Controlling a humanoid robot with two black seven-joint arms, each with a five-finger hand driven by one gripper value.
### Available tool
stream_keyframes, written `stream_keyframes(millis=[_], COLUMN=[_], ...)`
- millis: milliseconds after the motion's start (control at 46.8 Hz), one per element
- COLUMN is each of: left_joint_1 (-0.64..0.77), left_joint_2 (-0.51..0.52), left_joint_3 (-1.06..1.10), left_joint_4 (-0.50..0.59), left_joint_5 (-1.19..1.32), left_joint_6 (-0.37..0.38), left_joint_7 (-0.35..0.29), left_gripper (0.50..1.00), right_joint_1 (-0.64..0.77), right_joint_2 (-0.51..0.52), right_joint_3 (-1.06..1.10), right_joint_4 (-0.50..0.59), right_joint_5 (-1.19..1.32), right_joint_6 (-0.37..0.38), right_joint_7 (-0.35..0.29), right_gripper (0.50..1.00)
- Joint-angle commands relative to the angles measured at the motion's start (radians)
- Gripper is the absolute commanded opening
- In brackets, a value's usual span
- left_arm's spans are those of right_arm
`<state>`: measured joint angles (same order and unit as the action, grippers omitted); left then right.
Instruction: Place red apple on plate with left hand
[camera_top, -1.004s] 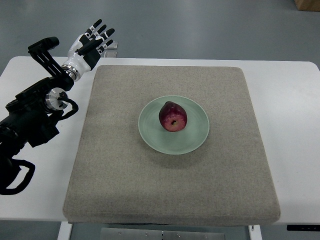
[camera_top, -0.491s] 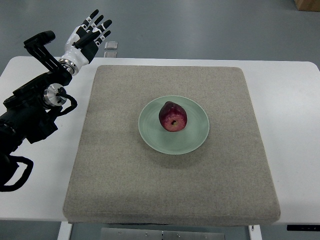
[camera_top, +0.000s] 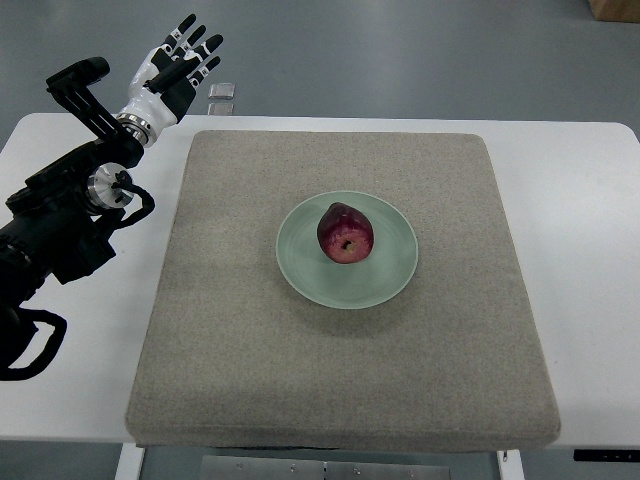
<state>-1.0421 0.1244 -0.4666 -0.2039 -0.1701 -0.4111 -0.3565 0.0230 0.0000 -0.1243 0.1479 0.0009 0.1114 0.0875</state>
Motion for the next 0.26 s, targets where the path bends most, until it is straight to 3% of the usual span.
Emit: stream_keyframes(millis=[0, 235], left_joint_1=[0.001, 0.001], left_joint_2=[0.000, -0.002], left_joint_3=[-0.001, -0.001], left_joint_4=[0.000, 0.000], left_joint_5=[0.001, 0.000], left_joint_6=[0.000, 0.002], left_joint_7=[0.001, 0.001], left_gripper=[0.994, 0.994], right_joint_1=[-0.003, -0.015], right_joint_2=[0.000, 0.000], right_joint_3=[0.000, -0.003], right_joint_4=[0.006, 0.013], right_joint_5=[-0.001, -0.005], right_joint_6=[-0.007, -0.010], right_joint_7=[0.001, 0.041], right_gripper=[0.964, 0.964])
